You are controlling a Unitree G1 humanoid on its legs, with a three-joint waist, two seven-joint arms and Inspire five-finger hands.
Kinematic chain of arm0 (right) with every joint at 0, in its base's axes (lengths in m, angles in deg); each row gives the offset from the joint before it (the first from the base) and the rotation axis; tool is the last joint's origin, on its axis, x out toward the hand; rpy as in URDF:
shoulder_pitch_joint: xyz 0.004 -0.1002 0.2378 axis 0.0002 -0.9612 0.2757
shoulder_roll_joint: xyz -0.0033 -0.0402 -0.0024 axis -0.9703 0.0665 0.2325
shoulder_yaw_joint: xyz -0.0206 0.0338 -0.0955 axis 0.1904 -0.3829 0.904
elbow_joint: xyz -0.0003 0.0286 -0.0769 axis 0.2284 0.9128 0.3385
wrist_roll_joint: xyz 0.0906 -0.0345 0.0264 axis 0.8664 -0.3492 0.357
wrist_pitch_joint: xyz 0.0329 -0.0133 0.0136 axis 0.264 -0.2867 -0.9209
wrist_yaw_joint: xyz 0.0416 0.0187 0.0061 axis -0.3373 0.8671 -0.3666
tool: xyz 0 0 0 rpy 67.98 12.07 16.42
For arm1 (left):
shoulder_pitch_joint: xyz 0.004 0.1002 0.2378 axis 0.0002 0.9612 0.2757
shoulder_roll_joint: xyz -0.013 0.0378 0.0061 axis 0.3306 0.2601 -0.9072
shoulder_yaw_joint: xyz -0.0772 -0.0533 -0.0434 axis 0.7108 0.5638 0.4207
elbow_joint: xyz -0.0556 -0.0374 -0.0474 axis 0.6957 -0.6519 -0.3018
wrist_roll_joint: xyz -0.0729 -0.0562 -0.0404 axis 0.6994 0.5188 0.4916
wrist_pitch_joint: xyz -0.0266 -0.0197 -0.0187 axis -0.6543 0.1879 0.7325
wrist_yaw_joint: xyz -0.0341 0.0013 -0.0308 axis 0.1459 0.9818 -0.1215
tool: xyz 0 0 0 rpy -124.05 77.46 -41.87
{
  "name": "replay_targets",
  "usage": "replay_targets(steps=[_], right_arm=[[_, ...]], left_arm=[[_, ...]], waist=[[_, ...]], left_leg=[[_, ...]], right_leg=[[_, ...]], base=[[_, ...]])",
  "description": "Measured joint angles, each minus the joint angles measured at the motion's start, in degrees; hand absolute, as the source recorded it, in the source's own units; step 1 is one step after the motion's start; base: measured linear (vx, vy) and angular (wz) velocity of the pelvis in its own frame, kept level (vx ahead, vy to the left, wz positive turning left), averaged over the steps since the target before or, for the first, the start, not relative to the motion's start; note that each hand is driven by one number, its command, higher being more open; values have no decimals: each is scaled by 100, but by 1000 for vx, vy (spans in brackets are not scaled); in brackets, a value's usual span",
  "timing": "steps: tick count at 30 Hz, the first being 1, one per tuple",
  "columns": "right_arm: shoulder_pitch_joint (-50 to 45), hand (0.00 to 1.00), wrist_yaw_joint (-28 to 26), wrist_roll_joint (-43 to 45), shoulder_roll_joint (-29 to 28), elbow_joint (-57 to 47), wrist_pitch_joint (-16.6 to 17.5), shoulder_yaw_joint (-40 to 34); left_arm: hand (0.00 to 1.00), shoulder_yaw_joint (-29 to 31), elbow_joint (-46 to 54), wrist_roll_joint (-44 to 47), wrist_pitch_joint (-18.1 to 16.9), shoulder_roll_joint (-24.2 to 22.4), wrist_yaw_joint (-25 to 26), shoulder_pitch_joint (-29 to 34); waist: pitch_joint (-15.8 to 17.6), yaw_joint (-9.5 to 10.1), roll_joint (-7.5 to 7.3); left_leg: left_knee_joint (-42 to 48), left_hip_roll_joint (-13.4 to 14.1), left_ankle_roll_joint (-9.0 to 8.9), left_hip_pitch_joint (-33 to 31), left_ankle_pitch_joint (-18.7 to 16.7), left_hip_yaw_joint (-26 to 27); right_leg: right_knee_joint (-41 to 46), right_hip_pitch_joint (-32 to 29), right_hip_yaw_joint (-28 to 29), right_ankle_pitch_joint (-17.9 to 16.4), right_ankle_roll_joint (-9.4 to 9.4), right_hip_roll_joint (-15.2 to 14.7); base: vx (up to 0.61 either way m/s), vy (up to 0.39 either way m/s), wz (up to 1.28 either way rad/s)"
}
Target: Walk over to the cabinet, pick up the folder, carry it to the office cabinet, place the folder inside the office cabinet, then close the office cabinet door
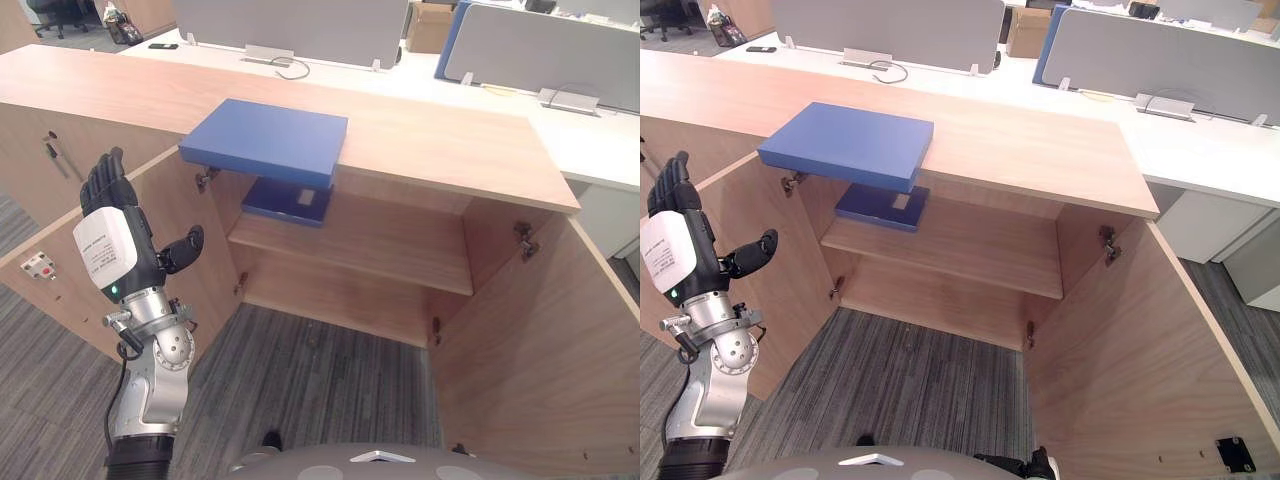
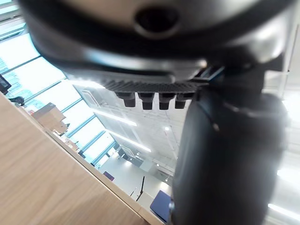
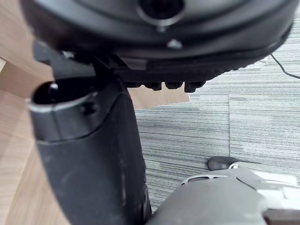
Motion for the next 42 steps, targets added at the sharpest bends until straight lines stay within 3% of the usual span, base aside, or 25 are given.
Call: replay_targets(steps=[9,18,30,35,42], right_arm=[[95,100,-112,-5,35,100,30,-169],[66,100,-134,-215,-33,94,38,-338],[89,100,-188,-217,-31,90,51,-403],[95,100,-196,-211,0,81,104,-520],[89,100,-198,-209,-16,80,121,-634]], left_arm=[[100,-5,-694,-371,73,640,-250,-594],[100,-268,-1222,-417,70,1100,-490,-963],[100,-1005,-1905,-615,16,1516,-713,-1566],[100,-1224,-2001,-618,-72,1543,-794,-1716],[100,-1499,-2056,-618,-180,1649,-813,-1979]], waist=[[79,-70,127],[45,-133,67],[29,-175,47],[56,-293,160],[51,-323,169]], left_leg=[[-7,124,-60,143,-117,281],[-6,84,-27,156,-137,348],[-3,104,-65,197,-201,438],[-5,141,-70,197,-206,442],[-6,158,-73,193,-272,444]], right_leg=[[-42,-30,290,91,-67,73],[-186,3,374,63,-96,39],[-161,1,447,104,-65,53],[-80,-48,450,133,-107,82],[-1,-105,452,141,-116,87]], base=[[-47,-26,-21],[-27,-2,-4],[20,-31,-3],[-38,-24,-2],[-57,-14,-2]])
